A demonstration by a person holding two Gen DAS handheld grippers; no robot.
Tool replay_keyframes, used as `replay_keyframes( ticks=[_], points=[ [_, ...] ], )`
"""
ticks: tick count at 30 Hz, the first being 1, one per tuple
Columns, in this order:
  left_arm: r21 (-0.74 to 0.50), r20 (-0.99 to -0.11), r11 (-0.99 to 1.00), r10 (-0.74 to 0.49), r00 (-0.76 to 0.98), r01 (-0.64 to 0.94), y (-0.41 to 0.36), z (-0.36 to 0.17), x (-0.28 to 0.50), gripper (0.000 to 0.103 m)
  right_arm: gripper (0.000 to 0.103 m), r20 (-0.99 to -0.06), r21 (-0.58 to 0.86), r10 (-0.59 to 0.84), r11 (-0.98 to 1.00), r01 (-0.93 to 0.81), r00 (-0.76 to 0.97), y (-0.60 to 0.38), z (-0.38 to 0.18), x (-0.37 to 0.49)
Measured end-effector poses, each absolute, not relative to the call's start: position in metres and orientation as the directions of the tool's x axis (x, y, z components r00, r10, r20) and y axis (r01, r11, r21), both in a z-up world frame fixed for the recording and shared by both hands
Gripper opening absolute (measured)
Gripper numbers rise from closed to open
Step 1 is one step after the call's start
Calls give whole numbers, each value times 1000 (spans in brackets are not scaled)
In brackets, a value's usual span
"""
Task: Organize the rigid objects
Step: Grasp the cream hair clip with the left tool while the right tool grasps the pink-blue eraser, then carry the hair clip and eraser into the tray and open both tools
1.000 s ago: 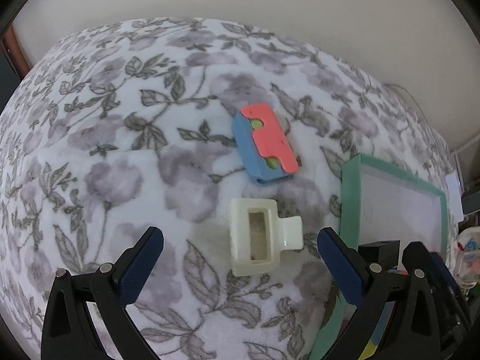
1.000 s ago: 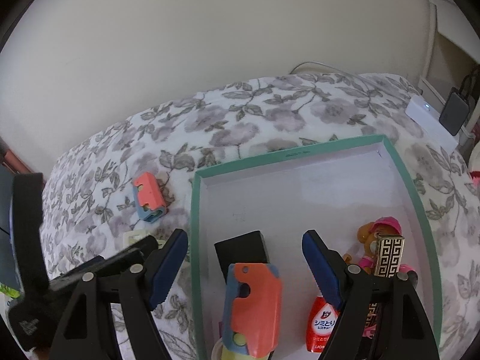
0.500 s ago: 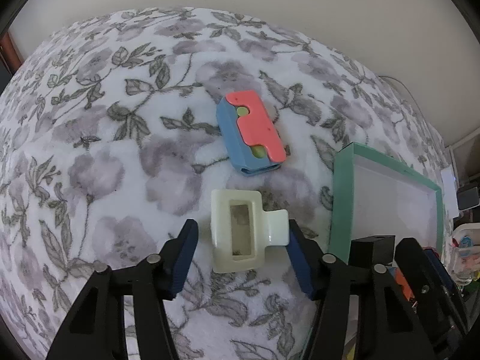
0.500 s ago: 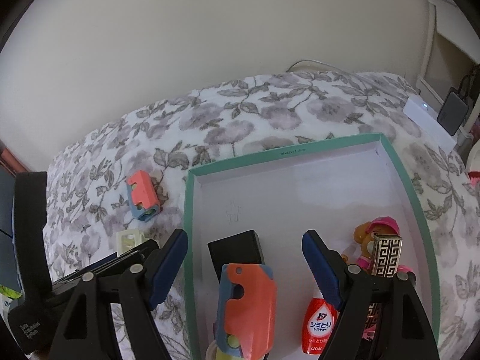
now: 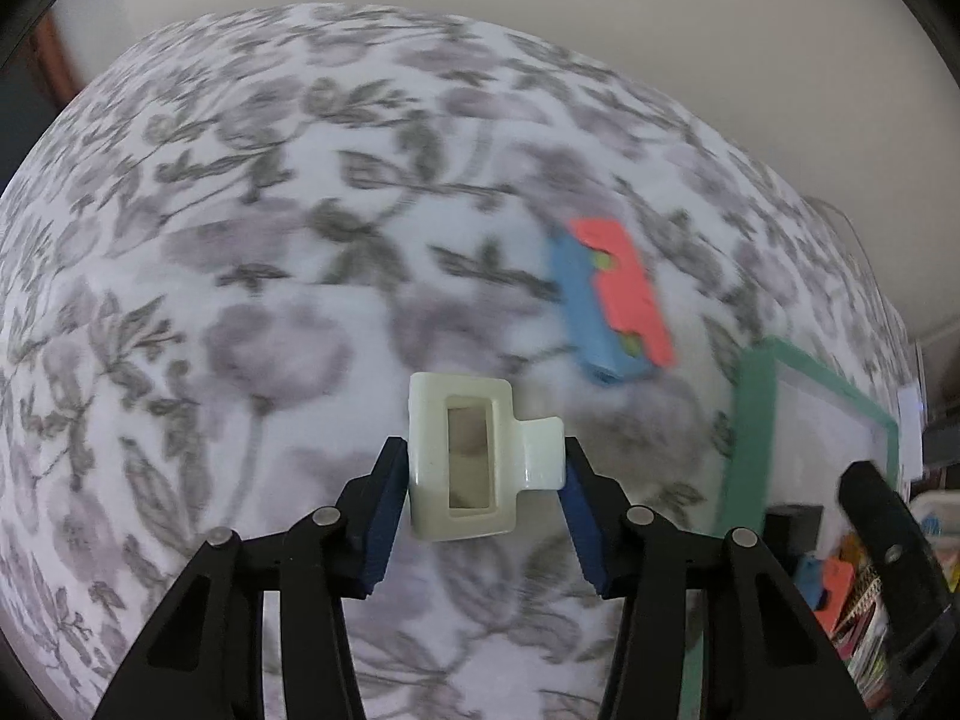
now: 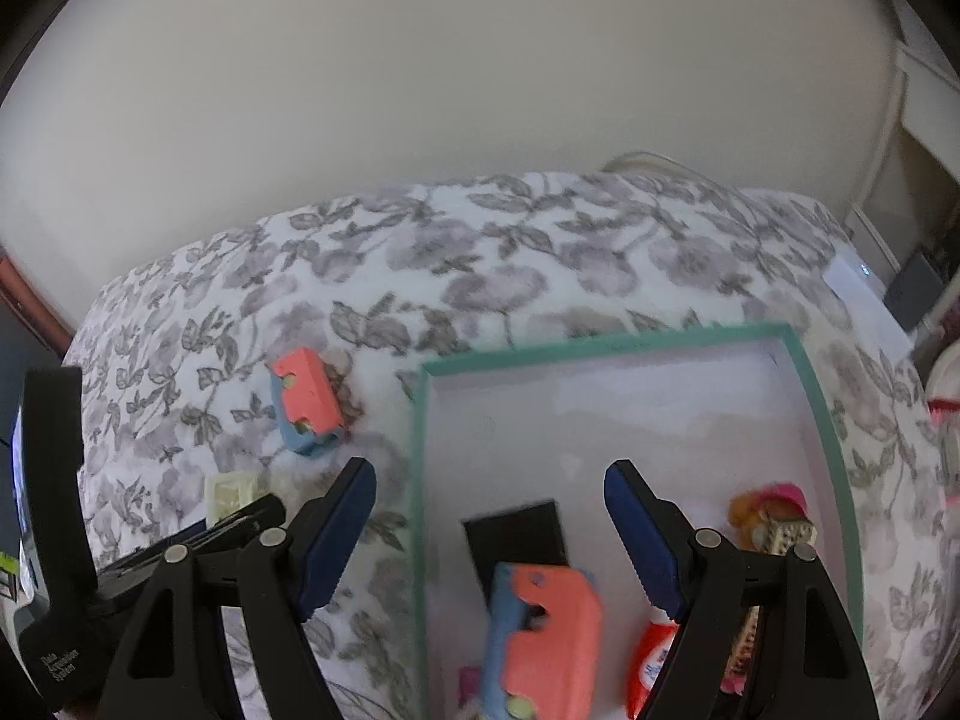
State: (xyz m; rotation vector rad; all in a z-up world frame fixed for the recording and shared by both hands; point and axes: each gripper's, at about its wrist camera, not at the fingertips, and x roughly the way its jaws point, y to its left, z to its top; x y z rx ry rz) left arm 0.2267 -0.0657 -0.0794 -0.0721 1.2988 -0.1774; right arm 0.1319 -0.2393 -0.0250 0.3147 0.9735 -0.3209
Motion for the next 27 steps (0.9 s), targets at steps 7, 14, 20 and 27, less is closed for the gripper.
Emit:
replay_keyframes(
  ticks=[7, 14, 20, 27],
  points=[
    [-93, -955, 995, -79, 286, -38, -16, -77, 236, 51, 82, -832, 167, -25, 941, 293, 554, -214, -13, 178],
    [-89, -955, 990, -53, 292, -110, 16, -76, 241, 51, 81, -865, 143, 18, 967, 213, 501, -178, -41, 219],
    [-97, -955, 986, -54, 293, -137, 29, -75, 245, 51, 63, -896, 147, 37, 965, 218, 443, -168, -76, 239],
    [-88, -955, 987, -44, 294, -138, 38, -76, 243, 50, 48, -910, 79, -17, 974, 212, 415, -157, -93, 247]
  ],
)
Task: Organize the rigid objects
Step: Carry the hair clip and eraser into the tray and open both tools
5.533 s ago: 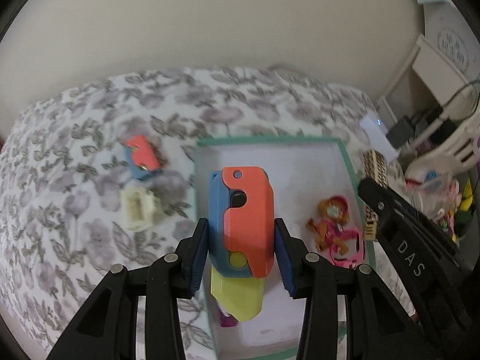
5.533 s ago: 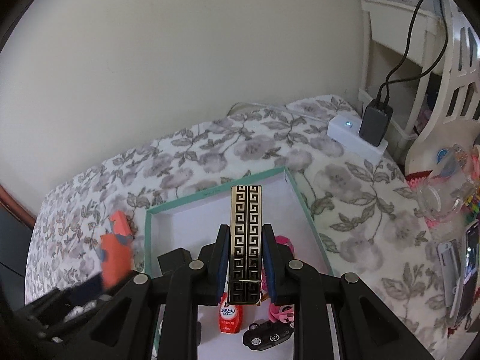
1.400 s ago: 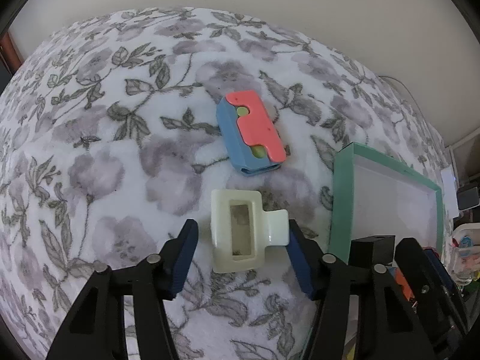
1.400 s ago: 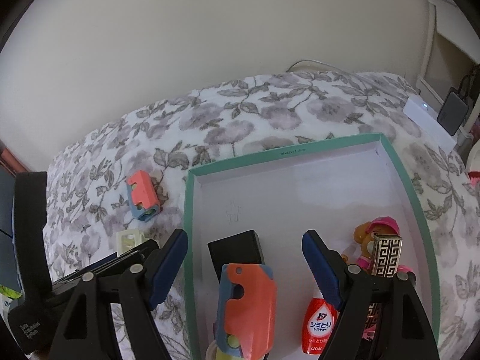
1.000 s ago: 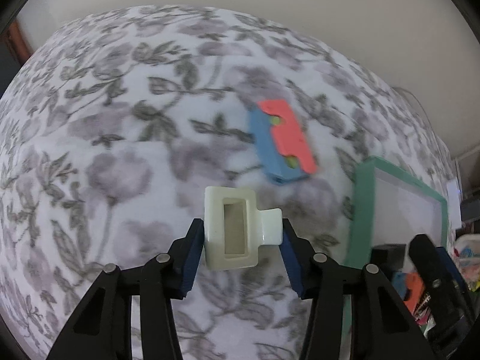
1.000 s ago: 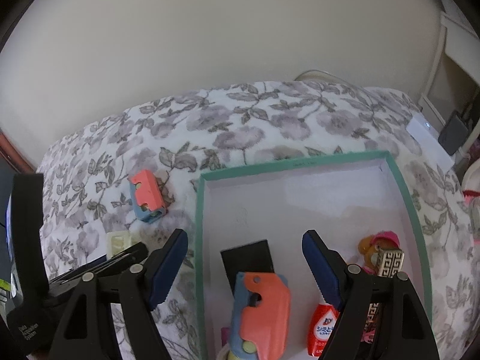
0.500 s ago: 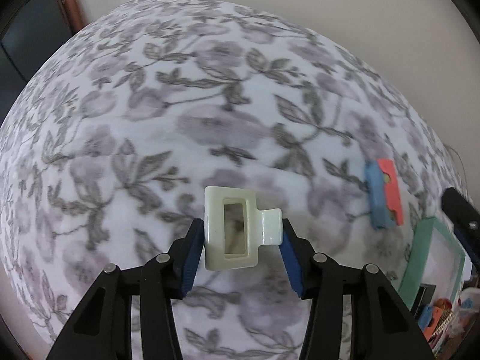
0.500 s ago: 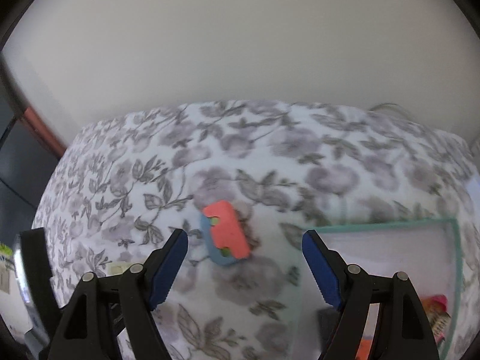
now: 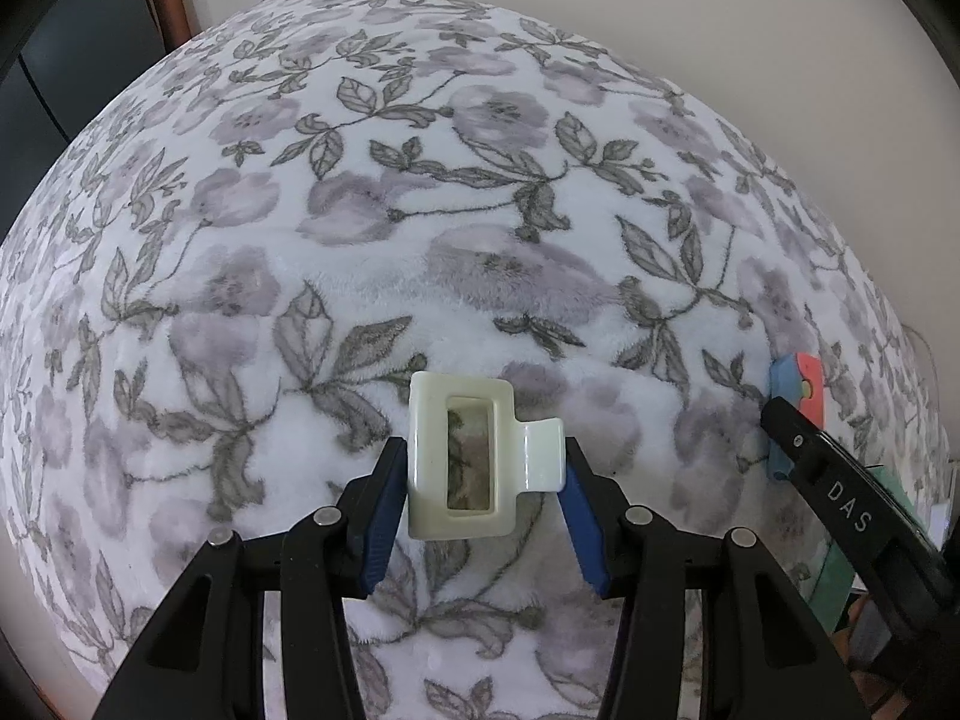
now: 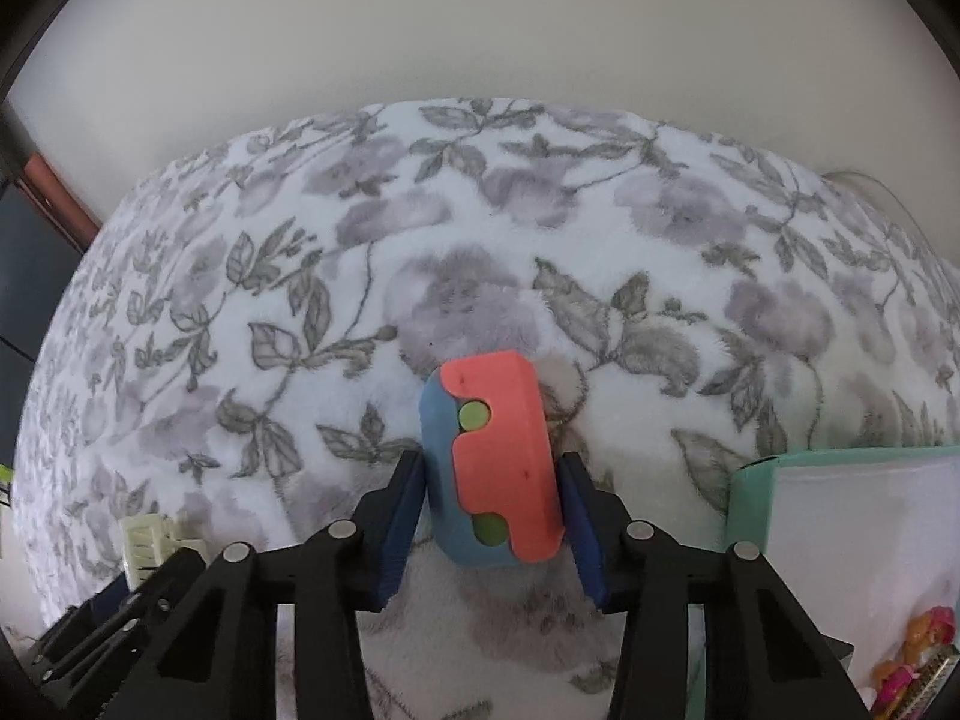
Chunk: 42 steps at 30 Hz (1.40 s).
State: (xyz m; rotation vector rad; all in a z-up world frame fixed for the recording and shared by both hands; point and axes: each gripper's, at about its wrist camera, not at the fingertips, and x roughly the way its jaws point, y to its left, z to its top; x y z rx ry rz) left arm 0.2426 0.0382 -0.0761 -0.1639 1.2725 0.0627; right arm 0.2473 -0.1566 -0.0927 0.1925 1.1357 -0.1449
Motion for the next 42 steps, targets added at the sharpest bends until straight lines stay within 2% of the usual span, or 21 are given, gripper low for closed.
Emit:
replay_keyframes(
  ticks=[9, 15, 25, 35, 42],
  points=[
    [-60, -957, 990, -20, 288, -130, 33, -80, 249, 48, 46, -922, 15, -50, 986, 165, 385, -142, -90, 235],
    [-45, -961, 992, -10, 278, -120, 32, -73, 244, 48, 45, -930, 46, -18, 985, 166, 367, -141, -85, 211],
    [-81, -937, 990, -35, 347, -119, 31, -12, 201, 48, 45, -896, 128, 26, 971, 201, 443, -143, -34, 135],
    [-41, -875, 999, -47, 483, 22, -14, 44, 118, 48, 45, -841, 180, -13, 936, 303, 541, -170, 8, 40],
    [-19, -838, 985, -110, 535, 173, -61, 54, 64, 48, 45, -825, 203, -83, 880, 429, 559, -205, 18, -18]
  ],
)
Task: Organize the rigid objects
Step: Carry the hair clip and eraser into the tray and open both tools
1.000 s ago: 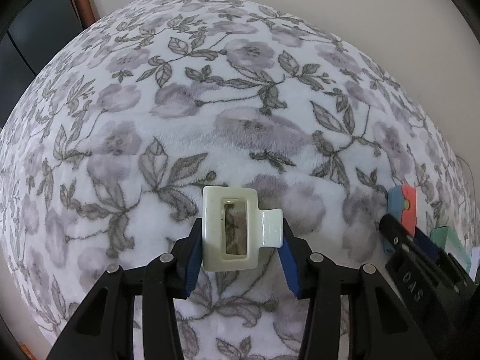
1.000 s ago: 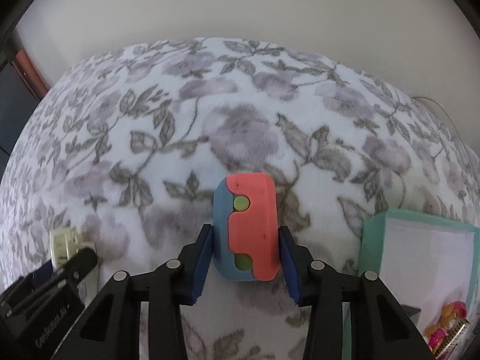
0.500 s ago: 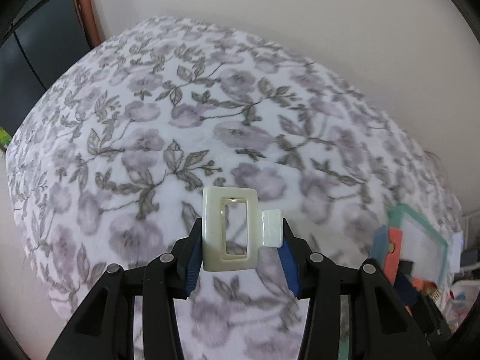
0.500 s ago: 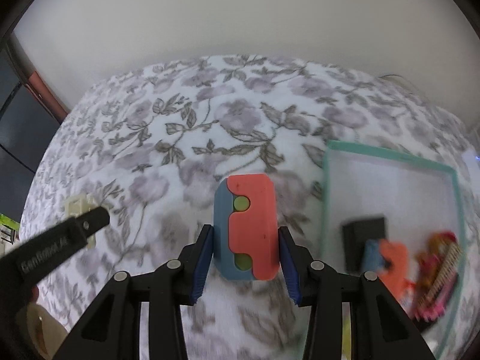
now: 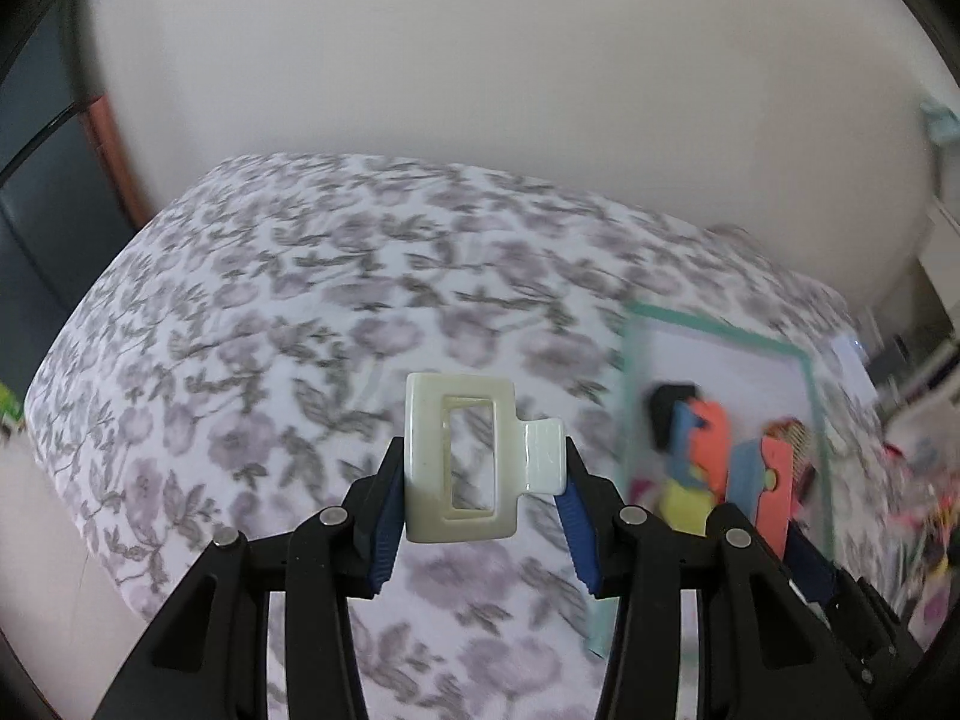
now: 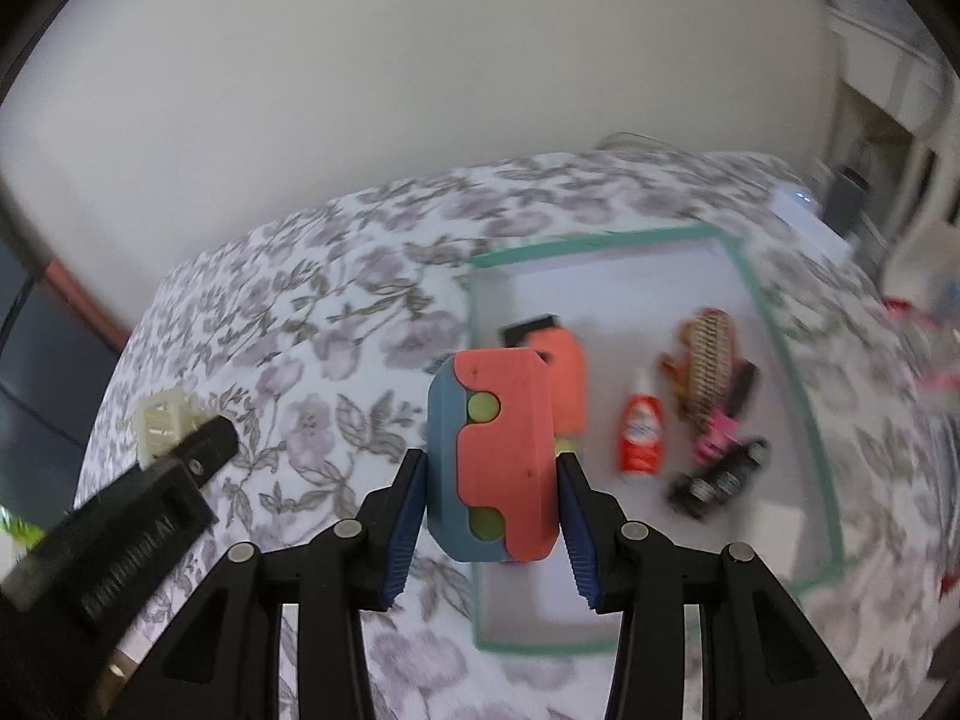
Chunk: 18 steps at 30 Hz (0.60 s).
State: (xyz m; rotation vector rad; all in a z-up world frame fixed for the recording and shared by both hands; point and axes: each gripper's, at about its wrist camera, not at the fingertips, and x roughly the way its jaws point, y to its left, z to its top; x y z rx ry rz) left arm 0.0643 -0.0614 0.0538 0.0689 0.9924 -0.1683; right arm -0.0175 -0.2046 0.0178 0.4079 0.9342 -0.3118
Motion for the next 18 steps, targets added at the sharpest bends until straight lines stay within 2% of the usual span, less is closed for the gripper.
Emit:
replay_keyframes(
  ticks=[8, 18],
  points=[
    [-9, -835, 959, -162, 527, 282, -100, 47, 31, 48, 45, -834, 203, -141, 820, 535, 533, -250, 13, -65],
    [-39, -865, 920, -226, 448, 390, -138, 23, 15, 48, 46, -865, 226, -117, 777, 587, 488, -285, -13, -77]
  ],
)
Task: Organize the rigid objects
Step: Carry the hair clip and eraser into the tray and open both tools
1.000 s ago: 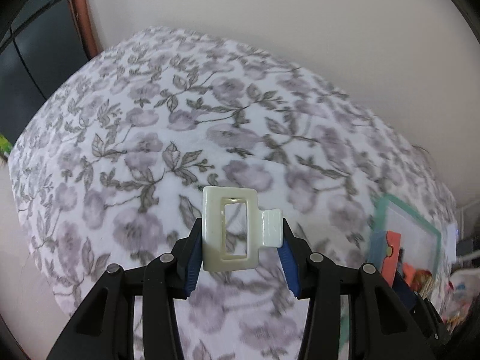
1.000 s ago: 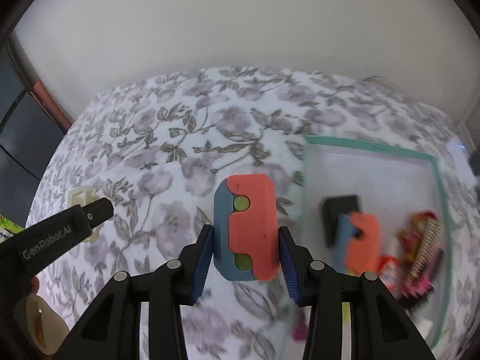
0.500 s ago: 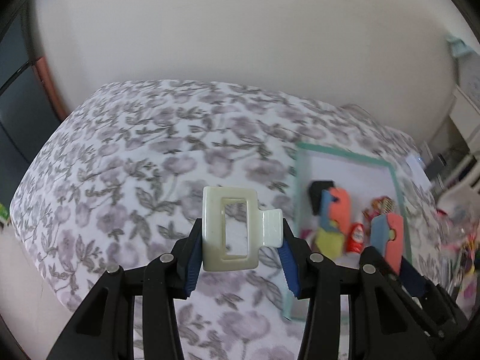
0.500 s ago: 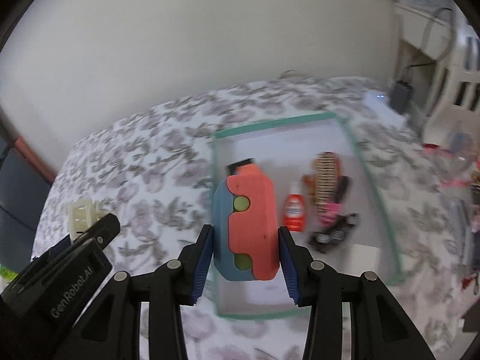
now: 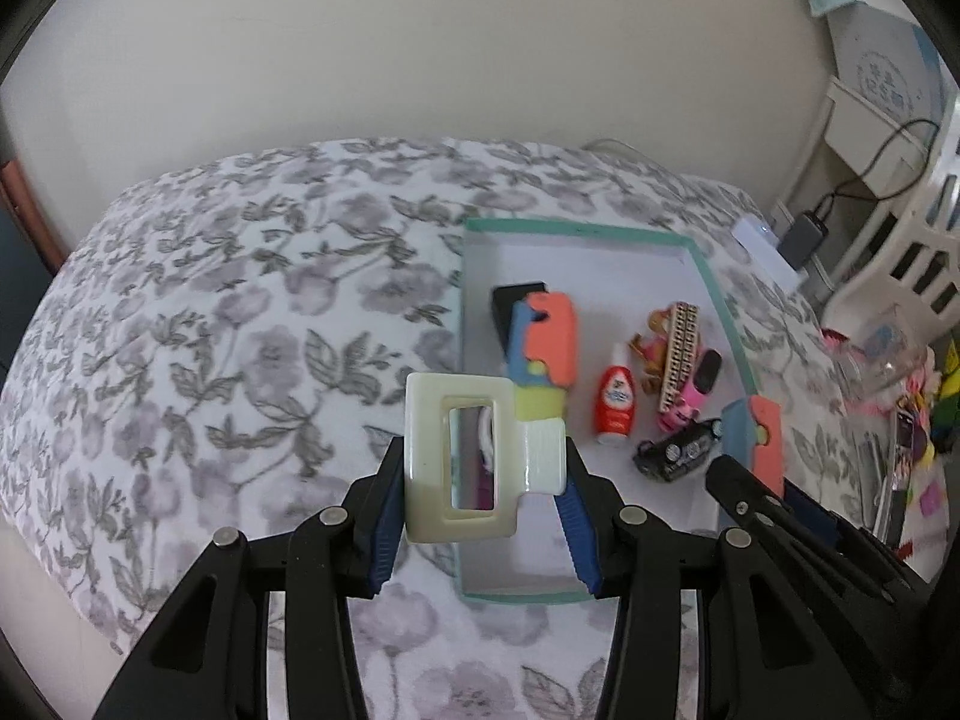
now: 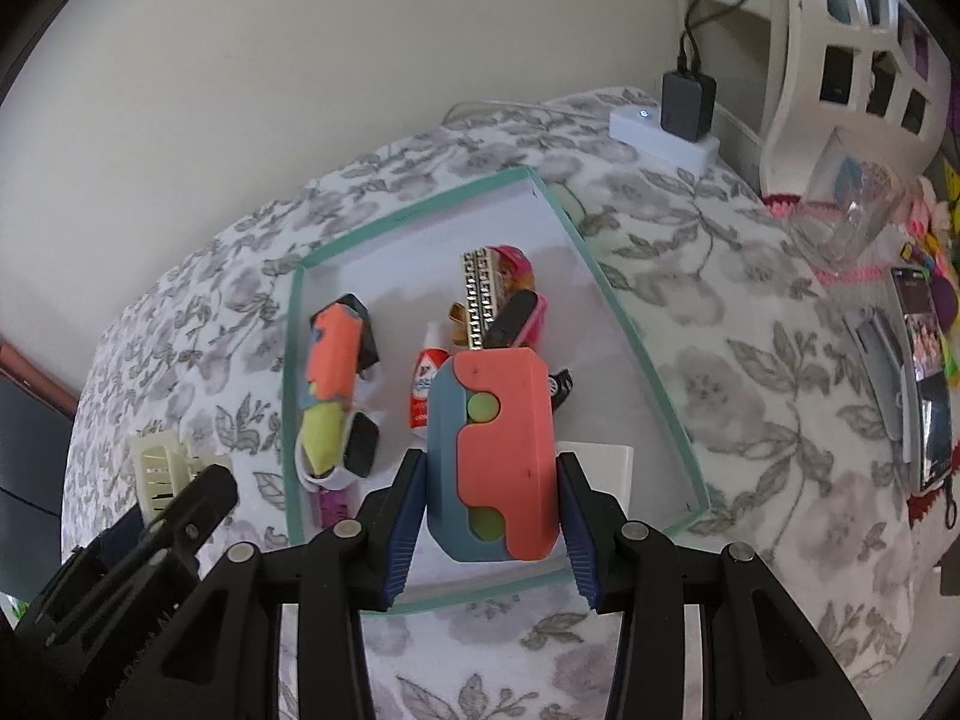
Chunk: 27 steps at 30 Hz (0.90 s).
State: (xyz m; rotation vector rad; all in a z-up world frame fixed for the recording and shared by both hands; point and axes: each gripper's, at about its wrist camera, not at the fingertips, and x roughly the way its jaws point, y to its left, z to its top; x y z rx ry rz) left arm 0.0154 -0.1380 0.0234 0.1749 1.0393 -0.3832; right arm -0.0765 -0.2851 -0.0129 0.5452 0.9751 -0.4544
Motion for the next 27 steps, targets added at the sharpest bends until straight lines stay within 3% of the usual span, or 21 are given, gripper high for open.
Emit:
replay_keyframes(
  ticks=[14, 27],
  points=[
    [-92, -891, 903, -262, 370, 420, -150, -3, 18, 48, 46, -880, 236, -90, 769, 595, 466, -295, -30, -75],
    [-75, -929, 936, -191, 318, 344, -138, -24, 31, 48, 45, -904, 220, -66, 775, 593, 422, -294, -44, -70]
  ],
)
